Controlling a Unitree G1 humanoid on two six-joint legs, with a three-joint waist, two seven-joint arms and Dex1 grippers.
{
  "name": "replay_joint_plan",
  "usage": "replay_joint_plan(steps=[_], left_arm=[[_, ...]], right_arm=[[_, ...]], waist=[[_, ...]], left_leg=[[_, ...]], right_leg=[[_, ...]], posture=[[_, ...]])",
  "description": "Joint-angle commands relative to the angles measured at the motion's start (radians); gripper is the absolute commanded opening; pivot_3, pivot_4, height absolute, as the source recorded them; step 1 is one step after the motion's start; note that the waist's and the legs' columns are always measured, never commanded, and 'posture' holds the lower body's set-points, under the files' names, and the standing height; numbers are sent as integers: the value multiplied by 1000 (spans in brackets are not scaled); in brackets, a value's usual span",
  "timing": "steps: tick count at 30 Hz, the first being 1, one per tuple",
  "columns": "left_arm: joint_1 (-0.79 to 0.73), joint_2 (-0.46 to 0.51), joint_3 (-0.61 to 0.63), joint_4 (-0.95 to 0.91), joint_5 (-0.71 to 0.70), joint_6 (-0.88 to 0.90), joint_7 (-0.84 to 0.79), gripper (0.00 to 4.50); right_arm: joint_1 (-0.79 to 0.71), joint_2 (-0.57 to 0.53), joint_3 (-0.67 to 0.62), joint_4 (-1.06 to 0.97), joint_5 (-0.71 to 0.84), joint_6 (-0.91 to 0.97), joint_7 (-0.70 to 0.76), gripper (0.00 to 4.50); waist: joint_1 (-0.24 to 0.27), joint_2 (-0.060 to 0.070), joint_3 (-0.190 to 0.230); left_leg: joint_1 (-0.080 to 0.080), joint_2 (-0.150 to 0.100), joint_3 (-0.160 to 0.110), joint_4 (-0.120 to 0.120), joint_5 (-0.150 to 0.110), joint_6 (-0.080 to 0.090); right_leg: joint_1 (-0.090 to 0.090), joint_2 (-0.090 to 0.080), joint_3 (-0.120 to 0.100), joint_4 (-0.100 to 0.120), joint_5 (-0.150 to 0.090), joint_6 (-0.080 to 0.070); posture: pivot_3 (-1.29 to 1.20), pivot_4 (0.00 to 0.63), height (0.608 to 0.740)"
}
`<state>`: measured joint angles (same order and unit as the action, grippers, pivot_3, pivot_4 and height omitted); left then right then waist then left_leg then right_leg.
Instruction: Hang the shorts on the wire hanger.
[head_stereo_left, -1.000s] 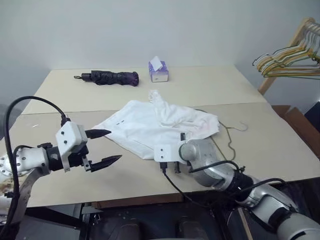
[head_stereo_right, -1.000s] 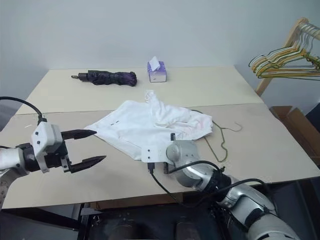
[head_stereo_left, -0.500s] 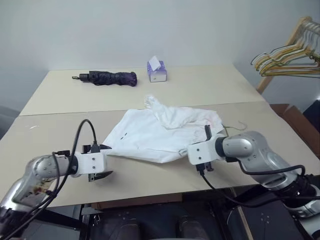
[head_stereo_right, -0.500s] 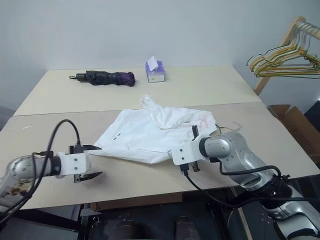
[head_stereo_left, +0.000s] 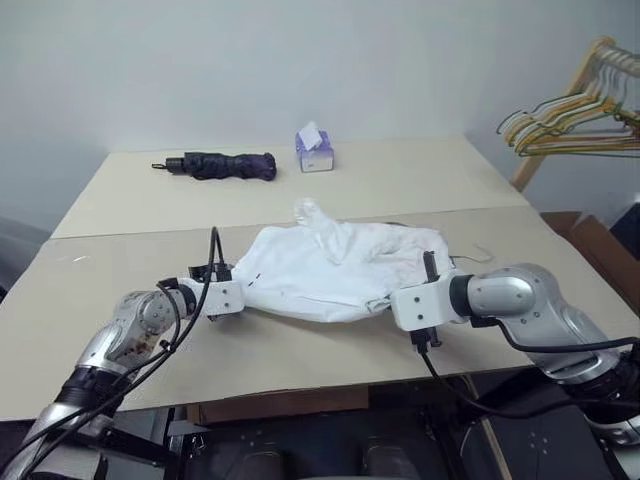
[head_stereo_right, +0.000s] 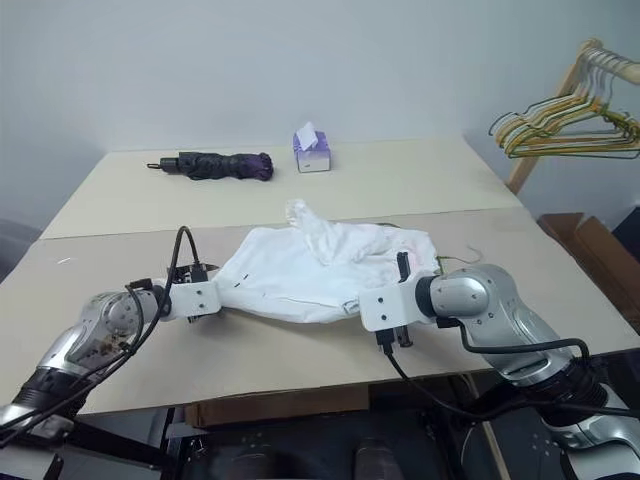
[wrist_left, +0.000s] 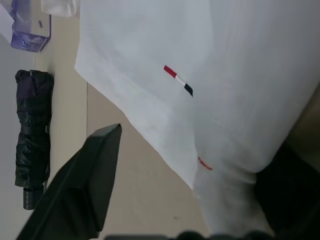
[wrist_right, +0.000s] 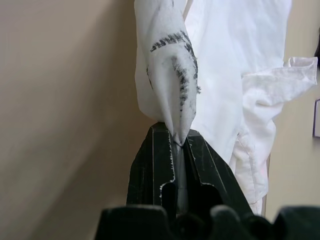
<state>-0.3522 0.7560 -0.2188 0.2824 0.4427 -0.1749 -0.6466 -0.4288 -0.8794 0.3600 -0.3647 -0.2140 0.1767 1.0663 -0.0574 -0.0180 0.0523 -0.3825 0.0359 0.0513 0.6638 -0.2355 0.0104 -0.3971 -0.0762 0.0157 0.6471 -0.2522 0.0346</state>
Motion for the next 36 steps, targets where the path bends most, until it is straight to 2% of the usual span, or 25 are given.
replay_joint_plan(steps=[1,6,9,13,16,18,21,24,27,31,33,36], left_arm=[[-14,0,-13,19,1,-8,-3,2298],[11,49,14,-13,-49,-49,-65,720],[52,99,45,-90,-125,-40,-157,12],[198,308,76,-304,-299,-45,-440,12],[291,400,115,-408,-395,-29,-526,12],[382,463,156,-498,-473,-14,-596,12],[502,505,213,-628,-552,40,-636,12],[507,477,227,-649,-562,78,-603,12],[395,421,195,-609,-559,109,-579,12],[100,250,151,-497,-559,268,-478,12],[-118,138,130,-346,-479,323,-349,12],[-441,-3,117,-47,-329,375,-70,12]], right_arm=[[-25,3,-43,-17,5,-8,-4,0],[-3,6,-47,-9,4,-12,-18,0],[12,2,-44,8,11,-36,-15,0],[66,1,-73,39,65,-149,-19,0],[99,-7,-92,70,91,-266,-26,0],[132,-47,-95,93,121,-355,20,0],[171,-110,-89,141,154,-491,88,0],[143,-103,-84,188,164,-530,99,0],[24,-45,-80,277,178,-513,106,0],[-240,59,-92,536,137,-516,55,0],[-423,124,-79,745,34,-584,-68,0],[-678,231,-44,1058,-142,-644,-379,0]], waist=[[-7,0,0],[-15,-1,0],[-17,-1,0],[-31,-3,-1],[-39,-3,-1],[-38,-3,-1],[-37,-3,-1],[-37,-3,-1],[-38,-3,-1],[-37,-3,-2],[-35,-3,-2],[-40,-5,-3]], left_leg=[[-1,0,0,0,0,0],[-7,-1,0,0,0,0],[-7,-1,0,0,0,0],[-8,1,0,-1,-1,0],[-7,1,1,-1,-1,-1],[-6,1,1,-1,-1,-1],[-6,1,2,-1,-2,0],[-5,1,3,-1,-2,0],[-1,1,3,-1,-2,0],[-1,1,2,1,0,0],[-1,0,0,3,0,0],[-6,-1,-3,7,0,-1]], right_leg=[[-1,0,0,0,2,-3],[-7,-1,1,0,3,-5],[-7,-1,1,0,3,-5],[-9,0,1,0,3,-5],[-8,-1,2,0,3,-6],[-7,-2,2,0,3,-5],[-7,-2,2,-1,2,-4],[-6,-1,3,-1,2,-4],[-4,0,3,0,-2,2],[-2,1,3,2,-1,1],[-1,1,2,1,4,-5],[-3,0,1,1,7,-4]], posture=[[-159,32,740],[-152,29,740],[-150,21,740],[-135,15,740],[-129,16,740],[-125,20,740],[-115,21,740],[-108,16,740],[-107,7,740],[-102,0,740],[-98,0,740],[-87,0,740]])
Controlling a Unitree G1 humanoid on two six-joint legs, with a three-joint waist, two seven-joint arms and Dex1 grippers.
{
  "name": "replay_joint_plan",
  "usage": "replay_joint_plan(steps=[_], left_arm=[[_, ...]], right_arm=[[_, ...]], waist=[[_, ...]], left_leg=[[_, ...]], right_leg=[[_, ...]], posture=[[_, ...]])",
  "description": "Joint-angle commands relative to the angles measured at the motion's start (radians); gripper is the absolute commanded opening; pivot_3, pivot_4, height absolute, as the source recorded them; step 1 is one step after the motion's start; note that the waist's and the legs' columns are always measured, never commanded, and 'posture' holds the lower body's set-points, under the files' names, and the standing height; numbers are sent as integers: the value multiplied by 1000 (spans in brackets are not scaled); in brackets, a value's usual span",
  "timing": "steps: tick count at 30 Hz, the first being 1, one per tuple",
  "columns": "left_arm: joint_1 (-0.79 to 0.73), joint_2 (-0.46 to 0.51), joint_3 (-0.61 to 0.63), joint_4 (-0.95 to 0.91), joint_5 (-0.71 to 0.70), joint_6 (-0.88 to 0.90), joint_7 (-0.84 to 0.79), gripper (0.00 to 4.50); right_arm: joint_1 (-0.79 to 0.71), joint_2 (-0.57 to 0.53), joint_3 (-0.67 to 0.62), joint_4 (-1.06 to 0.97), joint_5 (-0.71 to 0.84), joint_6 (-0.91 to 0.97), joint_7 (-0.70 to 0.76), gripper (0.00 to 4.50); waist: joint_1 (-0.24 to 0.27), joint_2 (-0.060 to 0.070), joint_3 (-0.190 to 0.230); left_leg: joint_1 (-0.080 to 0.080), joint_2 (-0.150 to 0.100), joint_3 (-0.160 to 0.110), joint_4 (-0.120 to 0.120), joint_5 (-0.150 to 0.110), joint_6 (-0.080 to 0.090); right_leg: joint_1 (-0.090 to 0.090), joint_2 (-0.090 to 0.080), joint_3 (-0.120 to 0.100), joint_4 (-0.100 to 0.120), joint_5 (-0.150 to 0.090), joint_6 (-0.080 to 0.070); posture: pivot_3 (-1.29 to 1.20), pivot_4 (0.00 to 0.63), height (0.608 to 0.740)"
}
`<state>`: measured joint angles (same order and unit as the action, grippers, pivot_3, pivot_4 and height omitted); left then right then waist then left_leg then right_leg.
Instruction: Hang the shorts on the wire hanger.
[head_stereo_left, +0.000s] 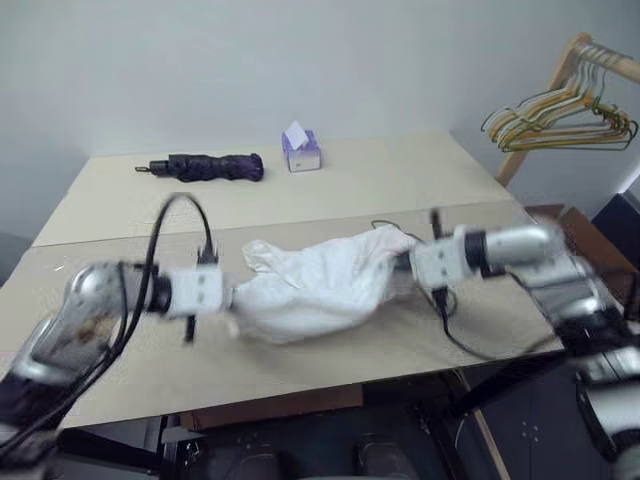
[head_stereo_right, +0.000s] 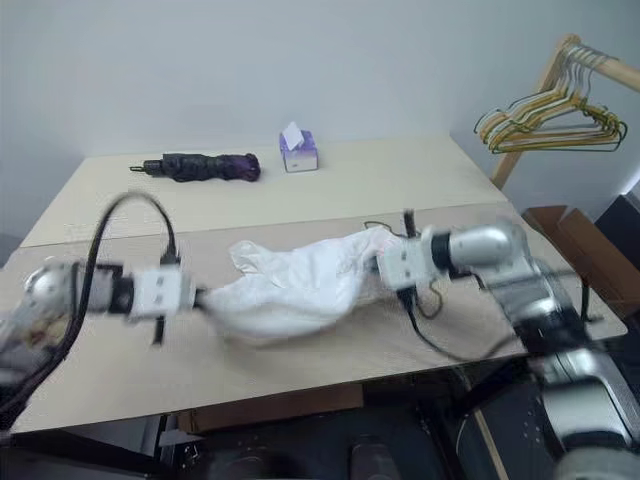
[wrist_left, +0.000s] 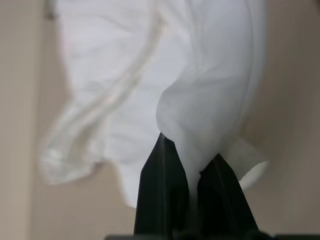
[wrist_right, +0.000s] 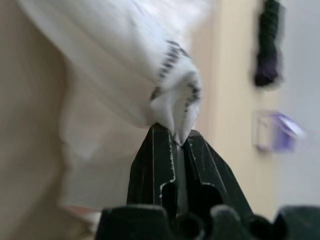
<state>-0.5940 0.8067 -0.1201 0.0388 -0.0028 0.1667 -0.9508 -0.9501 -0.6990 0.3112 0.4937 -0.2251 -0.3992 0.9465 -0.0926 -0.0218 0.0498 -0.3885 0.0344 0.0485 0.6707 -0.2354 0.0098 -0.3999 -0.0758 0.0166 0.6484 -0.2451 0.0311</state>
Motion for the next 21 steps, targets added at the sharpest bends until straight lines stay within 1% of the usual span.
replay_joint_plan(steps=[1,3,5,6,7,8,9,10,11,12,14,15,16,17,18,19,20,21], left_arm=[[-302,-86,21,307,160,23,337,12],[-490,-118,22,524,231,-40,527,12],[-645,-133,38,691,268,-102,720,12],[-712,-125,30,765,307,-165,834,12],[-773,-118,29,831,336,-224,945,12],[-831,-107,30,891,360,-286,1056,12],[-877,-88,21,933,389,-357,1137,12],[-906,-74,10,964,409,-413,1186,12],[-923,-61,-2,981,427,-451,1201,12],[-930,-48,-16,988,440,-479,1185,12],[-905,-35,-16,970,422,-552,1115,12],[-845,-31,-10,922,384,-592,1026,12],[-803,-29,-5,888,357,-619,964,12],[-726,-22,-4,818,316,-628,869,12],[-672,-17,-1,766,289,-628,804,12],[-556,0,-2,657,254,-626,735,12],[-443,22,-2,544,207,-604,644,12],[-366,36,3,459,176,-577,584,12]], right_arm=[[-237,82,21,300,-189,-74,-377,0],[-378,142,38,463,-269,-75,-629,0],[-483,184,47,569,-322,-57,-845,0],[-530,204,43,613,-340,-48,-977,0],[-569,222,27,652,-341,-44,-1086,0],[-602,233,13,683,-341,-55,-1195,0],[-625,238,2,704,-341,-78,-1290,0],[-637,238,-1,719,-341,-101,-1341,0],[-641,236,2,730,-343,-120,-1363,0],[-635,231,11,737,-349,-145,-1384,0],[-601,219,39,743,-376,-195,-1412,0],[-565,209,66,744,-400,-234,-1404,0],[-541,202,84,746,-416,-259,-1395,0],[-505,191,108,746,-435,-305,-1378,0],[-483,183,123,746,-446,-336,-1369,0],[-437,171,147,747,-463,-381,-1341,0],[-394,160,169,745,-475,-426,-1313,0],[-368,153,181,743,-482,-454,-1294,0]], waist=[[-7,-2,-1],[-13,-2,-1],[-24,-2,-1],[-32,-2,-2],[-36,-2,-2],[-37,-2,-2],[-37,-2,-2],[-36,-2,-2],[-35,-2,-2],[-35,-2,-2],[-32,-2,-2],[-30,-2,-2],[-29,-2,-4],[-28,-2,-4],[-28,-2,-4],[-29,-2,-4],[-33,-2,-5],[-37,-2,-5]], left_leg=[[-2,0,-1,0,0,0],[-4,-1,-1,-1,0,-1],[-7,-1,-1,-3,0,-1],[-12,-2,-3,-4,2,-3],[-21,-3,-4,-5,7,-12],[-25,-4,-2,-7,8,-13],[-28,-4,0,-8,8,-14],[-30,-5,2,-10,8,-14],[-31,-5,4,-11,8,-14],[-31,-5,4,-11,8,-14],[-30,-6,7,-11,7,-12],[-29,-7,10,-11,6,-10],[-28,-7,12,-10,2,-5],[-25,-7,14,-10,0,-1],[-21,-7,15,-9,0,0],[-16,-7,15,-9,0,0],[-14,-7,16,-8,1,1],[-12,-7,16,-8,2,2]], right_leg=[[-3,0,0,0,1,0],[-5,-1,1,0,2,0],[-8,-2,2,0,2,1],[-15,-2,3,1,2,1],[-26,-4,7,4,3,2],[-33,-5,11,6,3,2],[-38,-5,13,8,3,2],[-42,-6,15,8,2,2],[-44,-6,17,8,2,2],[-44,-6,17,8,2,3],[-43,-7,18,7,2,3],[-40,-7,18,5,1,6],[-38,-7,18,5,2,7],[-35,-8,18,5,2,9],[-31,-8,17,5,3,9],[-25,-8,17,3,3,9],[-22,-8,17,-1,4,9],[-21,-8,19,-1,6,9]], posture=[[-85,0,740],[-82,0,740],[-82,0,740],[-82,0,740],[-82,0,740],[-80,0,740],[-79,0,740],[-78,0,740],[-76,0,740],[-75,0,740],[-70,0,740],[-70,0,740],[-70,0,740],[-68,0,740],[-66,0,740],[-63,0,740],[-60,0,740],[-59,0,740]])
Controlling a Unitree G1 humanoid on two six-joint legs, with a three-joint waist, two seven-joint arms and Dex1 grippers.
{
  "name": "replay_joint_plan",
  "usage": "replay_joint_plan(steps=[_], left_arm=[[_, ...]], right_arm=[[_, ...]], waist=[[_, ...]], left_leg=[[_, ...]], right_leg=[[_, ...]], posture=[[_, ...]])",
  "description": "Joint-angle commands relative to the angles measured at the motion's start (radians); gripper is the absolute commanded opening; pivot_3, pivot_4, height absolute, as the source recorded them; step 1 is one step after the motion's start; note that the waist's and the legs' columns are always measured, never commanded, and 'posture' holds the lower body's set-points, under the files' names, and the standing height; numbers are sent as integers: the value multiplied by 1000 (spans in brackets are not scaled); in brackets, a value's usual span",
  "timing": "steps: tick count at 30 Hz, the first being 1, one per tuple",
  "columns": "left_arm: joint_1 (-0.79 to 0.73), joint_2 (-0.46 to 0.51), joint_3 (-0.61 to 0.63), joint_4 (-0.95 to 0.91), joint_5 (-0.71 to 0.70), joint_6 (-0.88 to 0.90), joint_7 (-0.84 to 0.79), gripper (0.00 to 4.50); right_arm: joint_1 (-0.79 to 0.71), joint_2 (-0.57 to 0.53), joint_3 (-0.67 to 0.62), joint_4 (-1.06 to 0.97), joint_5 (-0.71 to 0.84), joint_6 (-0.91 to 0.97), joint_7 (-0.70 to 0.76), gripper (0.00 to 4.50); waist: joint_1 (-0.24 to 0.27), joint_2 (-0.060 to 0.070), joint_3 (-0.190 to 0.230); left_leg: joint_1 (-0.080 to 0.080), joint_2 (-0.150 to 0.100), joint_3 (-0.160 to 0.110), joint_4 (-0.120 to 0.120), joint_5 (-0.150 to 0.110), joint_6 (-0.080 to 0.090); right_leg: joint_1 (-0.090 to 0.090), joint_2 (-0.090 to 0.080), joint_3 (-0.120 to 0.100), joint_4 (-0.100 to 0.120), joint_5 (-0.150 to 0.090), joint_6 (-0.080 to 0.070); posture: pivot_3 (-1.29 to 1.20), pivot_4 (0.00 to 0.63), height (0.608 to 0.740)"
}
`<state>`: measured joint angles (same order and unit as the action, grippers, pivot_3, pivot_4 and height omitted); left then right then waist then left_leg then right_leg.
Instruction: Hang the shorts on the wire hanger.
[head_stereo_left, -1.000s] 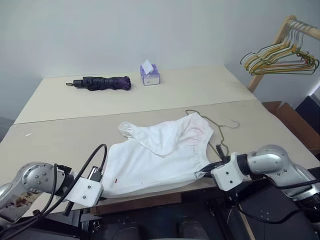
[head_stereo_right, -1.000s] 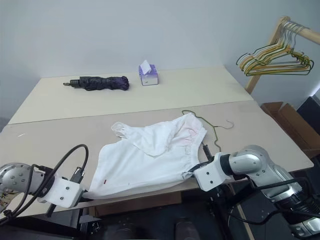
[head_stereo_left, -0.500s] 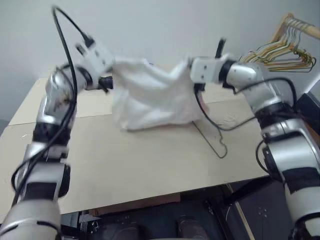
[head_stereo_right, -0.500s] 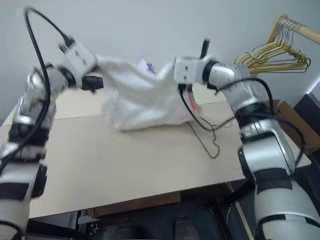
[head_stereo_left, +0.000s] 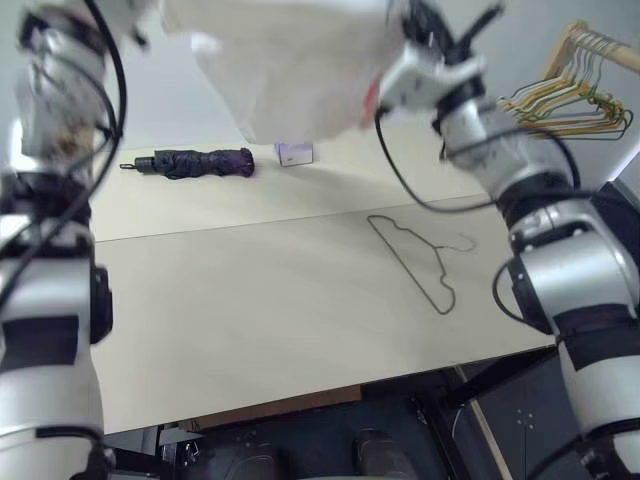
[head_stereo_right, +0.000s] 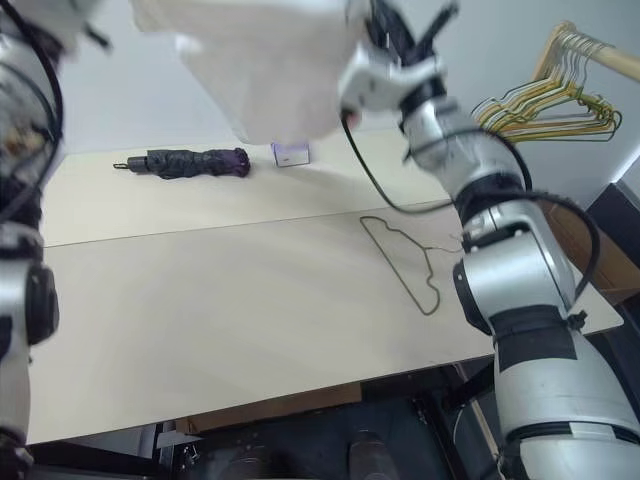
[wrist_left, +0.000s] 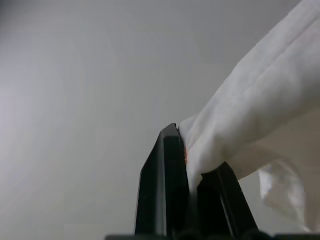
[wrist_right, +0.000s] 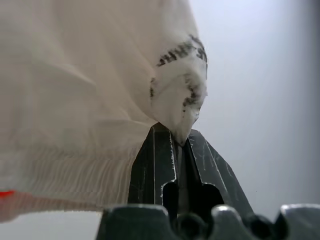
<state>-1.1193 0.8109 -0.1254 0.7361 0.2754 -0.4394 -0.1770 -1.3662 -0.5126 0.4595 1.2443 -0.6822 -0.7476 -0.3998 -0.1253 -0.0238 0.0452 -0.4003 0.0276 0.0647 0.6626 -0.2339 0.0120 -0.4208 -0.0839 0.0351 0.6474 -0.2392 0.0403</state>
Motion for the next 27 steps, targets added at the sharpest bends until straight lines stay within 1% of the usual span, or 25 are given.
replay_joint_plan(steps=[1,2,4,5,7,8,10,12,14,17,21,23,27], left_arm=[[262,51,17,-340,-143,51,-252,12],[325,61,30,-407,-167,74,-292,12],[525,102,71,-600,-241,158,-382,12],[584,113,90,-665,-261,196,-406,12],[768,167,126,-801,-299,260,-486,12],[846,201,138,-847,-315,282,-535,12],[978,257,172,-904,-336,291,-612,12],[1079,308,208,-926,-354,295,-684,12],[1142,343,234,-934,-356,287,-737,12],[1244,420,261,-949,-360,267,-855,12],[1344,491,294,-996,-402,255,-997,12],[1382,503,307,-1031,-418,261,-1041,12],[1458,477,337,-1127,-435,289,-1070,12]], right_arm=[[88,-45,52,-14,-36,-151,81,0],[109,-53,62,-20,-40,-179,99,0],[195,-79,102,-49,-65,-279,149,0],[220,-87,112,-58,-69,-310,169,0],[305,-113,151,-87,-84,-401,235,0],[335,-127,168,-107,-104,-428,246,0],[382,-143,174,-126,-91,-467,303,0],[418,-155,172,-152,-85,-475,332,0],[442,-165,169,-178,-85,-474,356,0],[493,-188,171,-230,-89,-476,398,0],[547,-210,160,-288,-75,-462,444,0],[565,-217,149,-308,-62,-454,466,0],[599,-242,136,-362,-41,-446,518,0]], waist=[[-8,0,0],[-13,0,0],[-27,0,-1],[-30,0,0],[-44,0,-1],[-51,0,0],[-55,0,0],[-55,0,0],[-53,-1,1],[-48,-2,1],[-37,-2,2],[-32,-2,2],[-25,-2,2]], left_leg=[[2,0,-1,0,0,0],[0,1,-2,1,1,0],[-2,2,-6,1,1,-1],[-3,4,-8,1,2,-2],[-4,4,-9,1,2,-2],[-3,5,-9,0,1,-1],[0,5,-9,-1,0,1],[3,5,-8,-2,-2,4],[8,5,-7,-2,-2,4],[22,6,-8,-2,-3,6],[30,6,-7,-3,-4,7],[31,6,-6,-3,-4,7],[31,7,-6,-3,-5,7]], right_leg=[[1,0,2,1,0,0],[-1,1,2,2,1,0],[-3,2,3,3,1,0],[-4,4,4,4,2,0],[-4,5,5,2,2,0],[-3,5,6,1,2,0],[-1,5,7,0,2,0],[1,5,7,-3,1,0],[5,5,8,-2,1,-1],[19,6,7,-3,0,-2],[29,6,6,-7,-1,-3],[29,5,7,-7,-1,-3],[30,5,7,-7,-1,-3]], posture=[[-54,0,740],[-53,0,740],[-51,0,740],[-49,4,740],[-44,13,740],[-42,18,740],[-41,23,740],[-42,29,740],[-44,33,740],[-50,36,740],[-58,37,740],[-63,36,740],[-69,35,740]])
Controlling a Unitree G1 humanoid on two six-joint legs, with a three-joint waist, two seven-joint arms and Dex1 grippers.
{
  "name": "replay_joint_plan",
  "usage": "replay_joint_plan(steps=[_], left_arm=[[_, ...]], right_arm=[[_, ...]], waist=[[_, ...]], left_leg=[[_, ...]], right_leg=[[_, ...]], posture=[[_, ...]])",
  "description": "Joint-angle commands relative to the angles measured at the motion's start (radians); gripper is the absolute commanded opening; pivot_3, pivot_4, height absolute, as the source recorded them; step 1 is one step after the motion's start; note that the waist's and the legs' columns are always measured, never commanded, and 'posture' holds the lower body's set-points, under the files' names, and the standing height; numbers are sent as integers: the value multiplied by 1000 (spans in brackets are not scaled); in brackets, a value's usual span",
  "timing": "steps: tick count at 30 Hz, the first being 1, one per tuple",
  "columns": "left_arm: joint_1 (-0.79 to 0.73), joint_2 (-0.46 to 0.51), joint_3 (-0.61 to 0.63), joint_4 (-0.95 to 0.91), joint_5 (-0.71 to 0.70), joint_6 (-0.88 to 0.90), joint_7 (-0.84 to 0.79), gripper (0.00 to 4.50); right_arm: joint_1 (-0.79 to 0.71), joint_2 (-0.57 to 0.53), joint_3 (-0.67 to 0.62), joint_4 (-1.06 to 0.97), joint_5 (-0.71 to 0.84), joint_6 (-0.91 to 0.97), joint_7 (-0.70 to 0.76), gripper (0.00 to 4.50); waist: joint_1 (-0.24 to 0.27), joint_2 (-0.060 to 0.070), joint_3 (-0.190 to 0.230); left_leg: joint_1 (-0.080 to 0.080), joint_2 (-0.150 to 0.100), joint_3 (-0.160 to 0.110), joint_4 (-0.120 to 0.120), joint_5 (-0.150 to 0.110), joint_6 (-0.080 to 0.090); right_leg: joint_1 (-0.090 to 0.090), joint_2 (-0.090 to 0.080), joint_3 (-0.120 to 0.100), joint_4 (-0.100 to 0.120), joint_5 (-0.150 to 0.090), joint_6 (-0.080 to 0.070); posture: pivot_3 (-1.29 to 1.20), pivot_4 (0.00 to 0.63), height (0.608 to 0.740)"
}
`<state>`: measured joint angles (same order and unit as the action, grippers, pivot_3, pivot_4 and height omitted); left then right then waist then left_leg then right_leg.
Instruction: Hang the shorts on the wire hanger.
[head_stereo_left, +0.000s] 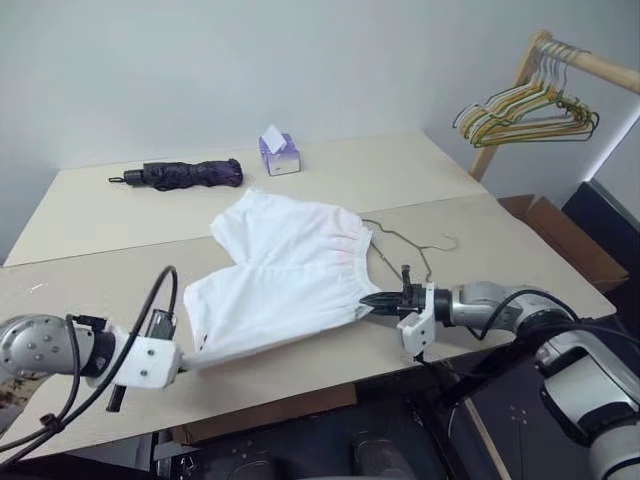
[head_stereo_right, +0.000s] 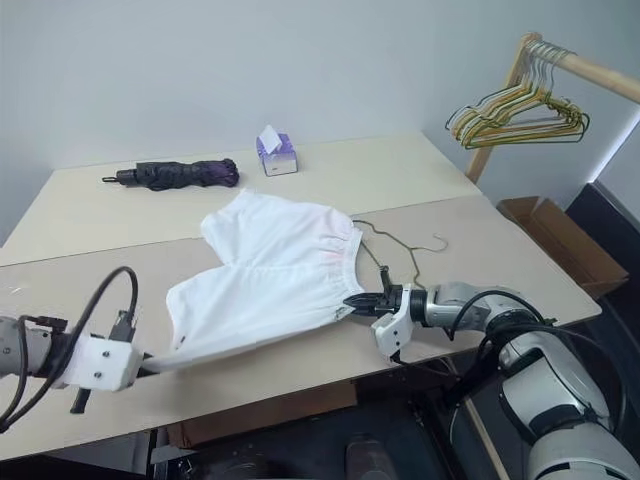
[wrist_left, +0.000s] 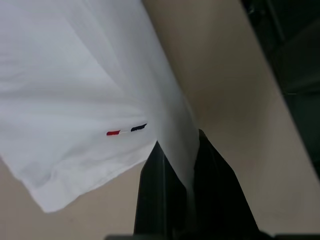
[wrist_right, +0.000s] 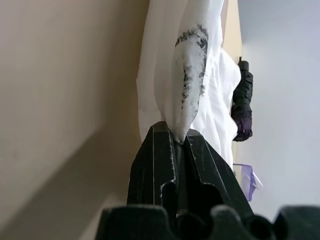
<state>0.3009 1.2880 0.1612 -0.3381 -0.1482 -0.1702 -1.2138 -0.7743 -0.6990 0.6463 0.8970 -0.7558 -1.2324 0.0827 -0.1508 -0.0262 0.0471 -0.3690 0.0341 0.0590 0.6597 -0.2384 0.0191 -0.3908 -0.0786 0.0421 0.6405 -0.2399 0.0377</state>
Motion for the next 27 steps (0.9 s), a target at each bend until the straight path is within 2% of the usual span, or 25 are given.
replay_joint_plan(steps=[1,7,14,15,17,21,24,27], left_arm=[[65,-3,58,-81,-13,19,-45,12],[179,-50,61,-170,23,29,-51,12],[166,-114,-68,-18,137,-98,-14,12],[147,-126,-97,23,163,-125,0,233],[107,-145,-149,100,203,-175,17,720],[32,-177,-210,205,176,-212,-4,1777],[-33,-167,-196,268,55,-197,-81,2603],[-69,-127,-117,284,-126,-139,-182,3453]], right_arm=[[17,-62,-54,-32,38,38,46,0],[78,-92,-78,-111,79,38,110,0],[124,-101,-96,-173,85,44,144,0],[130,-101,-97,-180,86,45,148,0],[140,-103,-99,-192,94,50,159,696],[164,-118,-103,-213,143,48,216,1822],[201,-162,-117,-260,218,52,279,2806],[261,-226,-135,-333,355,82,363,3749]], waist=[[1,0,0],[1,0,0],[2,0,0],[2,0,0],[6,0,0],[16,0,0],[34,0,0],[55,0,0]], left_leg=[[0,0,0,0,0,0],[1,0,0,0,-1,1],[3,0,1,0,-1,2],[3,0,1,0,-1,2],[2,0,1,0,-1,2],[3,0,2,0,-1,2],[4,1,2,0,-1,2],[5,1,3,0,-1,2]], right_leg=[[0,0,0,0,0,0],[1,1,0,0,-1,-1],[2,1,0,0,-2,-3],[2,1,0,0,-2,-3],[2,0,0,0,-2,-3],[2,-1,0,0,-2,-3],[3,-2,1,1,-2,-3],[3,-2,-1,3,-5,-7]], posture=[[-71,36,740],[-78,44,740],[-80,42,740],[-80,41,740],[-80,38,740],[-77,31,740],[-73,26,740],[-73,20,740]])
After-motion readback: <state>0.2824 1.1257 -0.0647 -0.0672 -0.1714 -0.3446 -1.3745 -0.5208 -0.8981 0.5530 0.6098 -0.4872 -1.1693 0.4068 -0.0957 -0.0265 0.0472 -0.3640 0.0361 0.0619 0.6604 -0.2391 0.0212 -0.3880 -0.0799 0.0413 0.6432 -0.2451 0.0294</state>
